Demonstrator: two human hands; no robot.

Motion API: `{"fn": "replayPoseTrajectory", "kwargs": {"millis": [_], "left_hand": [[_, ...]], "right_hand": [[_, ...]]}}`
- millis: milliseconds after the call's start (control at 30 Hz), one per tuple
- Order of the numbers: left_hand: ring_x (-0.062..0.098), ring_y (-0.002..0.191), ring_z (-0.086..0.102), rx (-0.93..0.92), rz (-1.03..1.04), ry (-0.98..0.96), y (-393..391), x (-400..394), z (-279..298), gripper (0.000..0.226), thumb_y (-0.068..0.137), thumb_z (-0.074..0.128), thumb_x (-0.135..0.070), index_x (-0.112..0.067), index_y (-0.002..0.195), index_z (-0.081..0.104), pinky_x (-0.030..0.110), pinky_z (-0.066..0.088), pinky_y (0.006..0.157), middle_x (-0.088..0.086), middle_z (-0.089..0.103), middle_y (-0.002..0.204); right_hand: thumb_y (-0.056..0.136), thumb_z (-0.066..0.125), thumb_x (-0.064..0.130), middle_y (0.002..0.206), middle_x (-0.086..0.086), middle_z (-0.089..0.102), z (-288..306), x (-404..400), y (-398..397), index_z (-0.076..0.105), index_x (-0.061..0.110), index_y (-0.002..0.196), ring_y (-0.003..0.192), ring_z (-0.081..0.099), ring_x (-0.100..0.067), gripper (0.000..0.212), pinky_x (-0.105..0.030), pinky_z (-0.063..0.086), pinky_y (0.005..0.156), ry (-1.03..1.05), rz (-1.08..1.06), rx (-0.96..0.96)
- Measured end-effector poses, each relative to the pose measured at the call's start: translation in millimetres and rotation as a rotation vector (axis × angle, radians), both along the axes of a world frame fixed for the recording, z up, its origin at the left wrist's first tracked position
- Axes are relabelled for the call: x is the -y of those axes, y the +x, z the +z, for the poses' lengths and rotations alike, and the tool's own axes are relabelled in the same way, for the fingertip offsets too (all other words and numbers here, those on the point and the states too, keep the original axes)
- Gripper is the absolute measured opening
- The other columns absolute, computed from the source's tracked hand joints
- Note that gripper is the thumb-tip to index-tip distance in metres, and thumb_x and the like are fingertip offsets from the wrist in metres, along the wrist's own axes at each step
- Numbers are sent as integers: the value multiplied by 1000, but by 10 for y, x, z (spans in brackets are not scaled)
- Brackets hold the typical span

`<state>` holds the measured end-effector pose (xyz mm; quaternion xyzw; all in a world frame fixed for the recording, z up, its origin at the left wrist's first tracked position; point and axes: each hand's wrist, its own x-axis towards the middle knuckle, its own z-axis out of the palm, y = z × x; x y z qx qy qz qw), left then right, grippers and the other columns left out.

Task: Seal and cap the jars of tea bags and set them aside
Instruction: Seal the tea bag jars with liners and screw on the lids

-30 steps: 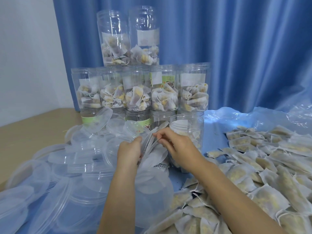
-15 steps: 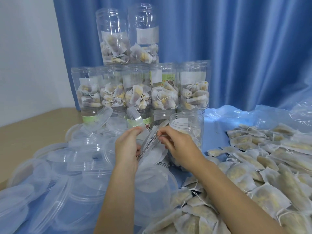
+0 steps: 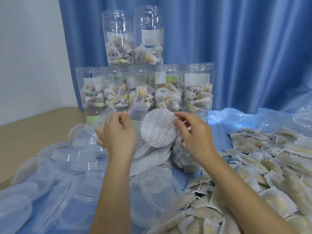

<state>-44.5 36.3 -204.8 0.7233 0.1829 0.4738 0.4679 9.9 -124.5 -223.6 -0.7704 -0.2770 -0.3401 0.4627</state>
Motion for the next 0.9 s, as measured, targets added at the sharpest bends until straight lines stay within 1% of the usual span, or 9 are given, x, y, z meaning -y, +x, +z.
{"fn": "replayPoseTrajectory", "kwargs": {"millis": [100, 167, 267, 400, 500, 600, 700, 767, 900], "left_hand": [[23, 99, 47, 69, 34, 67, -26, 10, 44, 24, 99, 35, -26, -20, 81, 49, 34, 33, 89, -6, 51, 84], [18, 76, 55, 214, -125, -223, -49, 65, 93, 29, 100, 33, -22, -20, 75, 47, 27, 40, 70, -7, 49, 74], [8, 47, 43, 297, -317, -679, -27, 39, 116, 34, 102, 29, -24, -18, 76, 49, 19, 36, 46, -4, 41, 64], [7, 36, 25, 290, -528, -946, -15, 29, 137, 48, 99, 31, -49, -10, 80, 52, 14, 25, 34, -4, 27, 55], [7, 46, 35, 246, -662, -827, -17, 101, 132, 42, 92, 46, -52, -11, 87, 56, 17, 36, 41, -4, 36, 61], [5, 74, 63, 218, -683, -627, -10, 208, 119, 25, 94, 50, -37, -13, 102, 55, 19, 49, 62, -4, 64, 90], [4, 87, 68, 221, -653, -625, -33, 240, 134, 29, 94, 50, -36, -11, 109, 54, 26, 56, 74, -1, 67, 103], [13, 96, 68, 192, -642, -597, -52, 251, 158, 37, 93, 50, -39, -8, 113, 54, 36, 56, 82, 3, 68, 107], [14, 87, 71, 218, -641, -589, -104, 310, 195, 37, 87, 59, -40, -8, 105, 60, 30, 57, 67, 0, 73, 96]], "right_hand": [[90, 61, 28, 72, 20, 64, 106, 42, -12, 72, 23, 101, 57, 54, 7, 16, -4, 40, 59, 262, 15, -204], [88, 64, 29, 60, 21, 63, 153, 70, -34, 74, 25, 90, 48, 54, 4, 11, -9, 44, 53, 407, 43, -275], [86, 67, 26, 59, 14, 66, 209, 103, -53, 72, 29, 77, 49, 58, -1, 10, -25, 53, 57, 596, 78, -350], [87, 67, 23, 60, 13, 67, 286, 128, -66, 71, 23, 76, 57, 60, -1, 11, -18, 51, 55, 748, 166, -414], [88, 65, 18, 65, 11, 69, 329, 118, -103, 71, 22, 78, 61, 63, -5, 13, -19, 53, 61, 525, 249, -460], [91, 58, 13, 70, 4, 69, 357, 76, -173, 70, 15, 87, 63, 62, -9, 13, -18, 54, 63, 446, 505, -561], [95, 51, 13, 87, -7, 68, 378, 89, -197, 69, 9, 101, 75, 62, -15, 19, -22, 55, 69, 373, 645, -586], [95, 48, 10, 87, -9, 68, 405, 118, -204, 70, 9, 96, 77, 62, -18, 22, -27, 56, 71, 356, 702, -610], [93, 43, 20, 81, -11, 70, 454, 160, -210, 71, 7, 91, 74, 67, -21, 31, -35, 56, 70, 313, 830, -713]]}}
